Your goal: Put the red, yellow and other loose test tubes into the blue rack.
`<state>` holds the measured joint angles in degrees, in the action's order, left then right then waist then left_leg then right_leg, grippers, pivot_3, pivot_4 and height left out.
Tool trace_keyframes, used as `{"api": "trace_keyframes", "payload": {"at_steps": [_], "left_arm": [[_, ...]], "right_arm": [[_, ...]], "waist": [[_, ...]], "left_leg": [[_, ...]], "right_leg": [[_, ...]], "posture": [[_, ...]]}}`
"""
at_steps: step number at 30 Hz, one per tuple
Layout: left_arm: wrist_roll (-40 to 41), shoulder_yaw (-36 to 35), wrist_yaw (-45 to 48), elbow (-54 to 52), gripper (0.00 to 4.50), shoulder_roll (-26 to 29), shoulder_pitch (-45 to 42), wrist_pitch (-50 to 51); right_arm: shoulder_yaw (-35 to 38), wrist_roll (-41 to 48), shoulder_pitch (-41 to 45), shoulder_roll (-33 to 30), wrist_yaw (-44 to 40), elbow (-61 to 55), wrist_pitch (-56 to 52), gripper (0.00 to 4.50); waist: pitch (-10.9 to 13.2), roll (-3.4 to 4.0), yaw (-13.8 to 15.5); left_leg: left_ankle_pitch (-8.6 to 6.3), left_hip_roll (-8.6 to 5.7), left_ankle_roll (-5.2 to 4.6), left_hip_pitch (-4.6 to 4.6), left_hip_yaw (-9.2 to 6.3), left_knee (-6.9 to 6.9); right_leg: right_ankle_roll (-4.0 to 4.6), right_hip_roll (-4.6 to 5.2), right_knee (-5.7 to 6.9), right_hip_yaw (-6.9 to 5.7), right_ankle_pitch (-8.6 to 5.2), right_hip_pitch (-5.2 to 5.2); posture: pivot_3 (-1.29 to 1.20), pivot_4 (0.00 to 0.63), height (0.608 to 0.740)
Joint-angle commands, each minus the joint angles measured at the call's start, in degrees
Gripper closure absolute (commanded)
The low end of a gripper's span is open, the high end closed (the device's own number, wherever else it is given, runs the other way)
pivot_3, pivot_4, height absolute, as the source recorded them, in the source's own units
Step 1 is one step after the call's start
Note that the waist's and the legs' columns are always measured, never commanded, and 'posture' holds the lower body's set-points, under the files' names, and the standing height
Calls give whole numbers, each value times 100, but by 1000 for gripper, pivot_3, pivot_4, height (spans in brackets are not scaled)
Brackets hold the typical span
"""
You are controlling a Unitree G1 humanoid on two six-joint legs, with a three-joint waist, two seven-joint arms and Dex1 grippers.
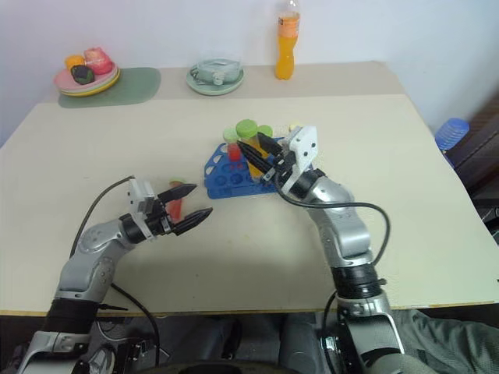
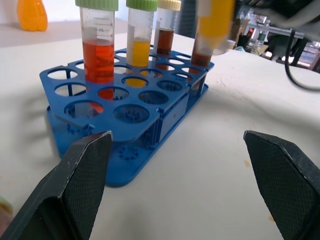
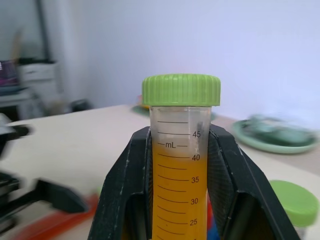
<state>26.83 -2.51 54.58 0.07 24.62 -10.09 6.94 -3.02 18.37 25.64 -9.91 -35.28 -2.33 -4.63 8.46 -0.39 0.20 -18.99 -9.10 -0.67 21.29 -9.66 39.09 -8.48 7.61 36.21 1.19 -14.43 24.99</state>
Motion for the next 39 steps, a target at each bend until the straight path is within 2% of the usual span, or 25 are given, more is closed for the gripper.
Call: {"api": "trace_keyframes", "payload": {"at_steps": [1, 10, 29, 32, 35, 38, 39], "left_arm": [[38, -148, -48, -50, 164, 9, -141, -98], [33, -168, -191, -195, 164, -5, -147, -50], [39, -232, -314, -334, 164, 17, 40, -119], [39, -254, -319, -335, 164, 16, 85, -142], [33, -265, -328, -338, 164, 5, 143, -176], [57, -269, -357, -362, 164, -10, 173, -175], [68, -272, -373, -362, 164, -19, 180, -175]], "right_arm": [[80, -337, 48, 295, 415, 355, 832, 3573], [41, -874, 8, 472, 825, 1343, 1868, 3573], [-41, -1051, 225, 650, 819, 2557, 2610, 3573], [1, -815, 197, 676, 607, 2577, 2557, 3573], [11, -662, 115, 664, 389, 2464, 2606, 2206], [-34, -874, 75, 601, 419, 2399, 2765, 713], [-55, -943, 46, 563, 428, 2356, 2793, 713]], "waist": [[0, 0, -13], [1, 5, -130], [-1, 10, -142], [-1, 10, -141], [-1, 10, -143], [0, 11, -140], [0, 11, -139]], "left_leg": [[0, 0, 1, 0, 0, 0], [2, 1, 4, -1, -2, -7], [3, 2, 5, -7, -2, -7], [4, 3, 7, -8, -2, -7], [4, 3, 7, -10, -2, -7], [4, 3, 7, -9, -2, -8], [4, 3, 7, -9, -2, -8]], "right_leg": [[0, 0, 1, 0, 0, 0], [1, -4, 5, 0, 0, 7], [1, -5, 7, 2, -1, 2], [1, -6, 7, 2, -1, 1], [1, -5, 7, 3, -1, -1], [1, -6, 7, 3, -1, 1], [1, -5, 8, 3, -1, 1]], "posture": [[0, 150, 740], [0, 150, 740], [0, 150, 740], [0, 150, 740], [0, 150, 740], [0, 150, 740], [0, 150, 740]]}}
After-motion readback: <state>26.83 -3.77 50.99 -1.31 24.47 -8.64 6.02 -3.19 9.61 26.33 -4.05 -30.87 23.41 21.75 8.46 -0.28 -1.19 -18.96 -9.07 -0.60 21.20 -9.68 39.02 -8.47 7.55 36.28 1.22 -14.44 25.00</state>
